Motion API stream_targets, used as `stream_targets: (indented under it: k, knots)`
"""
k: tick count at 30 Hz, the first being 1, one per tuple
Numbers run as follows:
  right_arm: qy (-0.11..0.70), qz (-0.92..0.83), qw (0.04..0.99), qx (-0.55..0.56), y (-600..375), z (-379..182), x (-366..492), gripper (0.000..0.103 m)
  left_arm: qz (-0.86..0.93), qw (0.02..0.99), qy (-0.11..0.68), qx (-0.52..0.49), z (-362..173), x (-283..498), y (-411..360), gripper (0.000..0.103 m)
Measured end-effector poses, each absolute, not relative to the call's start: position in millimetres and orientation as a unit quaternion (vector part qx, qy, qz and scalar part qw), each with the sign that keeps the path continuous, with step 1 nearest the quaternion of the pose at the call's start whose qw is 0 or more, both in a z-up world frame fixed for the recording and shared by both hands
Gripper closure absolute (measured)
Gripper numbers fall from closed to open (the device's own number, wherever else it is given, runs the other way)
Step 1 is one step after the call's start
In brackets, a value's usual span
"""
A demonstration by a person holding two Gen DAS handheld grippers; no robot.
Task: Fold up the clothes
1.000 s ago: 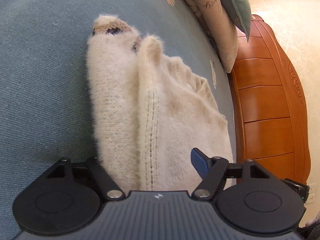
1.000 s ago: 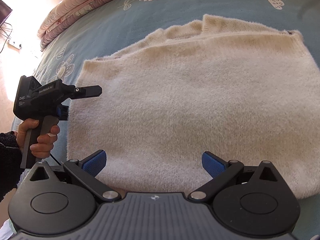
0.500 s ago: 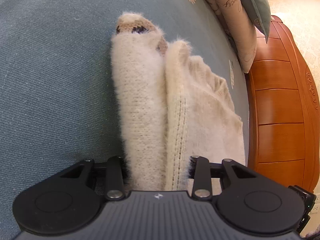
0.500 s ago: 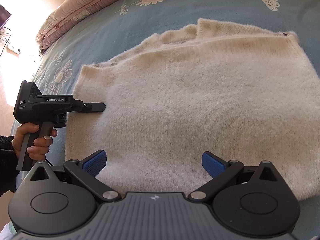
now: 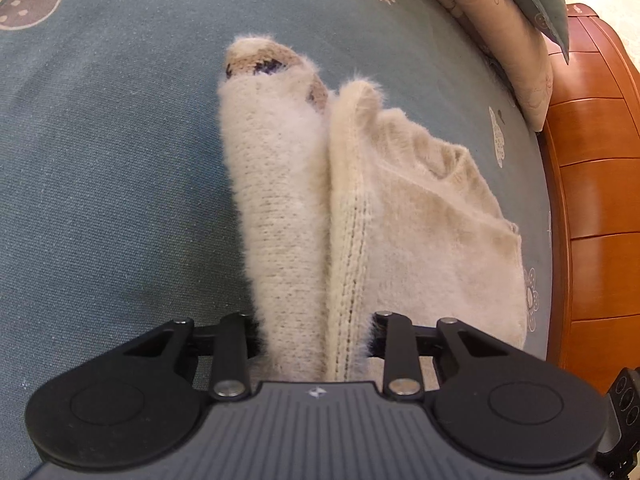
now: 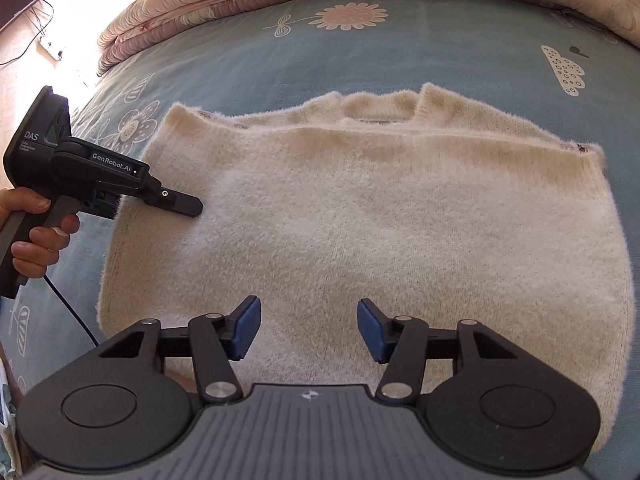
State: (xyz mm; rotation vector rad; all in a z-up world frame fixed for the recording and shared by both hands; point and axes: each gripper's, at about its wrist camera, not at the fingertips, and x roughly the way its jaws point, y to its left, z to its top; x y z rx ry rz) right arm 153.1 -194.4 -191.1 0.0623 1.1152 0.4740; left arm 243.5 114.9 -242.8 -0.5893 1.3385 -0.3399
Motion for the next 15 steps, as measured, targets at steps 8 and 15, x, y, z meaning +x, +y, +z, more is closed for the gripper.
stream_targets:
  k: [8, 15]
  knots:
    - [0.512, 0.223, 0.830, 0.015, -198.5, -191.8, 164.5, 0.084, -0.163, 0.731, 0.608, -0.263, -202.6, 238.9, 100.1, 0.075]
    - [0.527, 0.221, 0.820, 0.009, -178.1, -221.0, 185.0, 0.086, -0.174, 0.723, 0.616, -0.260, -183.3, 236.0, 89.3, 0.075]
